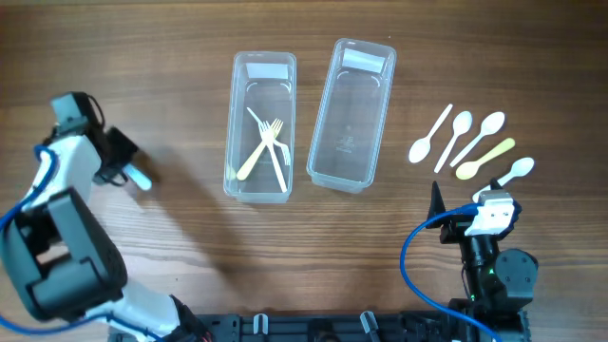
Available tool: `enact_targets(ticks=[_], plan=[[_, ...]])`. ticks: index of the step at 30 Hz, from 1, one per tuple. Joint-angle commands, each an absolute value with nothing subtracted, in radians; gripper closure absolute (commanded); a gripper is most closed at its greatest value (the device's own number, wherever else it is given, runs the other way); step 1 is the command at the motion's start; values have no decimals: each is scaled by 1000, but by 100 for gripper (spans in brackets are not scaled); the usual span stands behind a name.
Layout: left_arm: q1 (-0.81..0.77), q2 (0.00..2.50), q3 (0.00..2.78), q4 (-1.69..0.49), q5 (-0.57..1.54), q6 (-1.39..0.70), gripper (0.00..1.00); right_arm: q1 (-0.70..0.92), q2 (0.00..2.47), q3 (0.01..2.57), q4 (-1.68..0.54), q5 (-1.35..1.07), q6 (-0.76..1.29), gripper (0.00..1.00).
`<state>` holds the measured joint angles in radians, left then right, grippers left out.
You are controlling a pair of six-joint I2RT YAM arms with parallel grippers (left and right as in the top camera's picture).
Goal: Pack container
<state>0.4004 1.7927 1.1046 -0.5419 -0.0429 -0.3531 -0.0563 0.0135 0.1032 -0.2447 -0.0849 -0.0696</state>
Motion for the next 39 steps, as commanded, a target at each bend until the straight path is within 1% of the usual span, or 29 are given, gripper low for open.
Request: enact_targets(ticks=[1,4,6,8,9,11,14,17,22,27,28,29,30,32,35,37,39], plan=[[397,1592,1212,-528,200,-351,96,-52,5,97,-239,-82,-76,0],[390,1470,1216,-455,491,-346,96,-52,5,97,-239,-82,-76,0],[371,1429,1216,-436,594,-343,96,-52,5,97,-239,-82,-76,0],[334,1405,1216,-443,646,-331,96,-52,5,97,-240,-82,-76,0],[304,1402,1216,-455,677,-287,96,-52,5,97,-239,-82,-76,0],[262,1403,1216,-481,684,-234,96,-52,5,97,-239,-82,-76,0],[156,1422,1216,-564,672,-52,96,-52,5,97,-239,-82,-76,0],[49,1480,1213,-652,593,57,96,-52,5,97,-239,-82,-76,0],[-52,1596,1211,-670,585,75,96,-52,5,97,-239,-82,-76,0],[-94,1664,1211,-662,586,75,95,-52,5,97,-239,-82,-76,1],[-94,1669,1211,-663,586,75,90,-52,5,97,-240,-82,-76,0],[-94,1669,1211,-658,586,75,62,-52,5,97,-239,-82,-76,0],[-93,1665,1211,-643,588,74,55,-52,5,97,-240,-82,-77,0],[-91,1655,1213,-608,603,71,23,-52,5,97,-240,-82,-76,0],[-75,1635,1229,-565,612,71,22,-52,5,97,-240,-82,-76,0],[-54,1621,1246,-548,612,70,17,-52,5,97,-239,-82,-76,0],[-11,1605,1269,-538,603,44,15,-52,5,97,-240,-82,-76,0]])
